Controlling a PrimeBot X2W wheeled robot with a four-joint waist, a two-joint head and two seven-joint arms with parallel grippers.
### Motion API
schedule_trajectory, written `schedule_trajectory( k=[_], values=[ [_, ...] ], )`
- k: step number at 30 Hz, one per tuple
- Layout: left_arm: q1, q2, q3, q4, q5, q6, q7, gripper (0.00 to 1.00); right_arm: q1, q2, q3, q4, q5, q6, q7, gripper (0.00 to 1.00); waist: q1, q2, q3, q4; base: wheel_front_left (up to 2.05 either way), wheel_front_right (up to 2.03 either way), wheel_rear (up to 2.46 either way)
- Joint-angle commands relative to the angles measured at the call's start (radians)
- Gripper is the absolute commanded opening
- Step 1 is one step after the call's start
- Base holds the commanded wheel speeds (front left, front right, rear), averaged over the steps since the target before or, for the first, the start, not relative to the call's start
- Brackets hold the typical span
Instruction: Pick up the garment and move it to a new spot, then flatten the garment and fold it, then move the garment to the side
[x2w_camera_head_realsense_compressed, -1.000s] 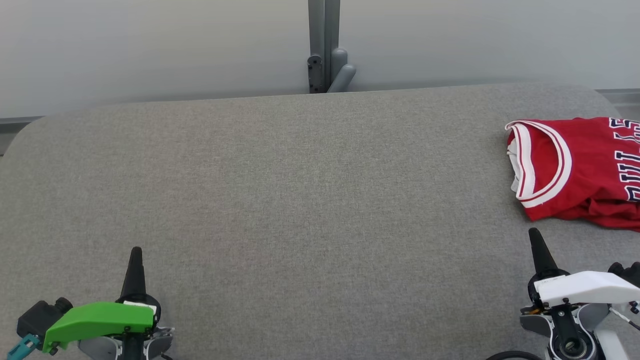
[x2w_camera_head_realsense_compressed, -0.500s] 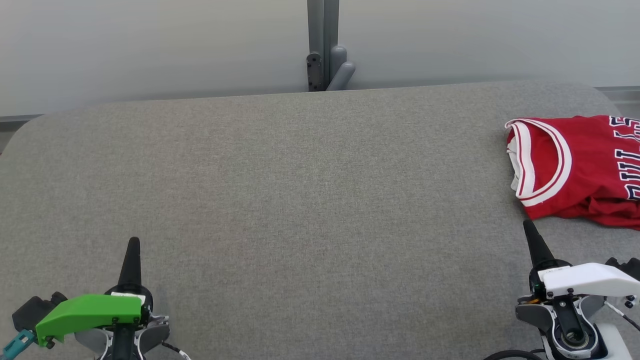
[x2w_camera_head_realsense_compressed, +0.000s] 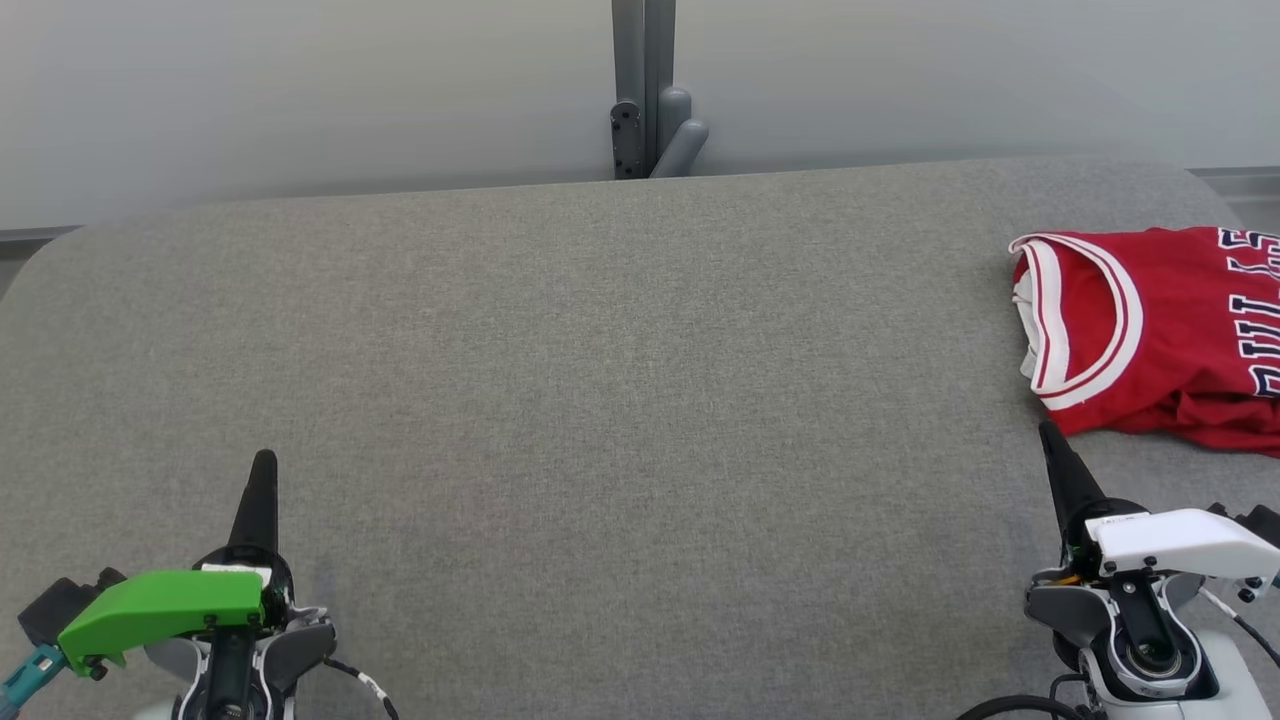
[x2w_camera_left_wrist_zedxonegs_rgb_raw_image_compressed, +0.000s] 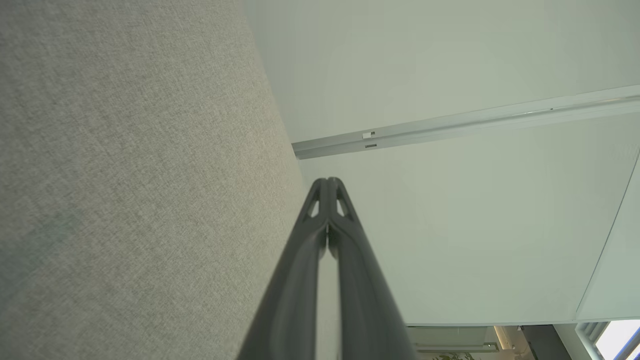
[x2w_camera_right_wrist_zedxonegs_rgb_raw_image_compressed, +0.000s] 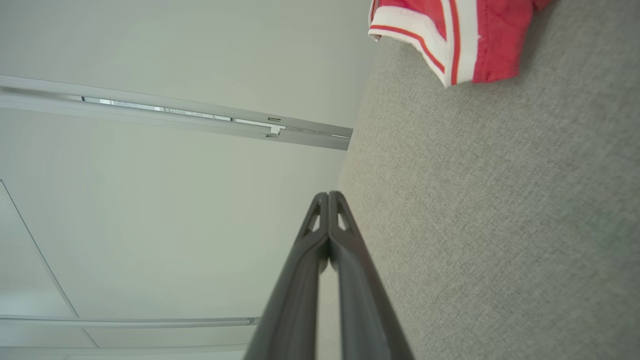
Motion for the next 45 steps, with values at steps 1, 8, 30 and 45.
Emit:
schedule_trajectory(
  k=[1,8,30,45],
  values=[
    [-0.022,0.006,0.007,-0.005,-0.031,0.000,0.007,0.00,-0.017,-0.007,0.002,0.001,0.033,0.000,0.009,0.00,0.0000,0.0000,0.001,0.000,0.00,0.00,0.00],
    [-0.035,0.007,0.012,-0.008,-0.086,0.003,0.020,0.00,-0.030,-0.008,0.004,0.007,0.093,0.000,0.021,0.00,0.0000,0.0000,0.004,-0.002,0.00,0.00,0.00],
    [-0.056,0.008,0.021,-0.014,-0.205,0.009,0.052,0.00,-0.054,-0.009,0.010,0.020,0.240,0.000,0.053,0.00,0.0000,0.0000,0.011,-0.006,0.00,0.00,0.00],
    [-0.056,0.008,0.020,-0.014,-0.205,0.006,0.052,0.00,-0.054,-0.010,0.012,0.020,0.243,0.000,0.050,0.00,0.0000,0.0000,0.011,-0.006,0.00,0.00,0.00]
  ],
)
